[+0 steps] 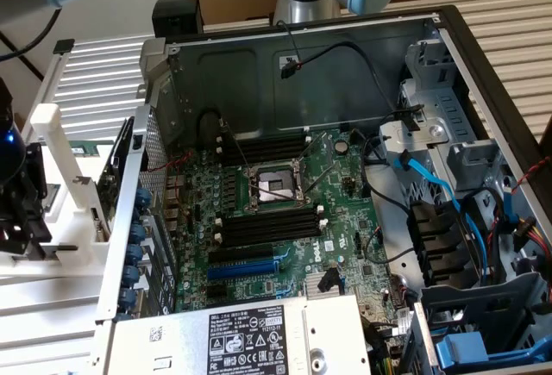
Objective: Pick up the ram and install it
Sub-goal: 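Pick up the ram and move it above insertion slot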
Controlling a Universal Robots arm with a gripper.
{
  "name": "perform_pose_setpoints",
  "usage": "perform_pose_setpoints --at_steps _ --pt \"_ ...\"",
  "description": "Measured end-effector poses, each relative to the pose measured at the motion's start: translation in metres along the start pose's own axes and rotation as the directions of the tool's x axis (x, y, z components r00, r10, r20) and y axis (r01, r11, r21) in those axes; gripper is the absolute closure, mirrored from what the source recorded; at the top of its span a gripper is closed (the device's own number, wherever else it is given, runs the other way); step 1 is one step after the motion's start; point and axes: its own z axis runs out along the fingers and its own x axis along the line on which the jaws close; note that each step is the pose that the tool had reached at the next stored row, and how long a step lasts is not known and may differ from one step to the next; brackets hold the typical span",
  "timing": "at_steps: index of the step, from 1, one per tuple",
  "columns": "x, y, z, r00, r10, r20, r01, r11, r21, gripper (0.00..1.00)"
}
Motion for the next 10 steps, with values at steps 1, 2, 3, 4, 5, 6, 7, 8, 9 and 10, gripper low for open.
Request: perform_pose_setpoints --at_steps 1,2,3,4,5,6,7,8,9,10 --pt "0.0 0.0 0.0015 1.0 0.0 0.0004 0.0 1.0 -0.0009 0.69" --pt "0.0 -0.0001 0.004 1.0 0.0 0.0019 0.0 1.0 -0.0022 0.69" --pt "-0.0002 -0.0002 0.0051 1.0 0.0 0.0023 0.0 1.0 -0.0029 0.69" --pt "-0.0004 -0.0003 0.006 1.0 0.0 0.0025 0.001 1.0 -0.0035 0.69" --pt "-0.0014 -0.0001 0.0069 1.0 0.0 0.0027 0.001 0.9999 -0.01 0.69" --pt "-0.0016 0.0 0.0069 1.0 0.0 0.0028 0.0 0.9999 -0.0118 0.69" --pt "-0.0021 0.0001 0.0069 1.0 0.0 0.0026 0.0 0.9999 -0.0148 0.69" --pt "-0.0022 0.0001 0.0069 1.0 0.0 0.0025 0.0 0.9999 -0.0157 0.69" --pt "-0.0022 0.0001 0.0069 1.0 0.0 0.0025 0.0 0.9999 -0.0158 0.69" --pt "-0.0022 0.0001 0.0069 1.0 0.0 0.0025 0.0 0.9999 -0.016 0.69"
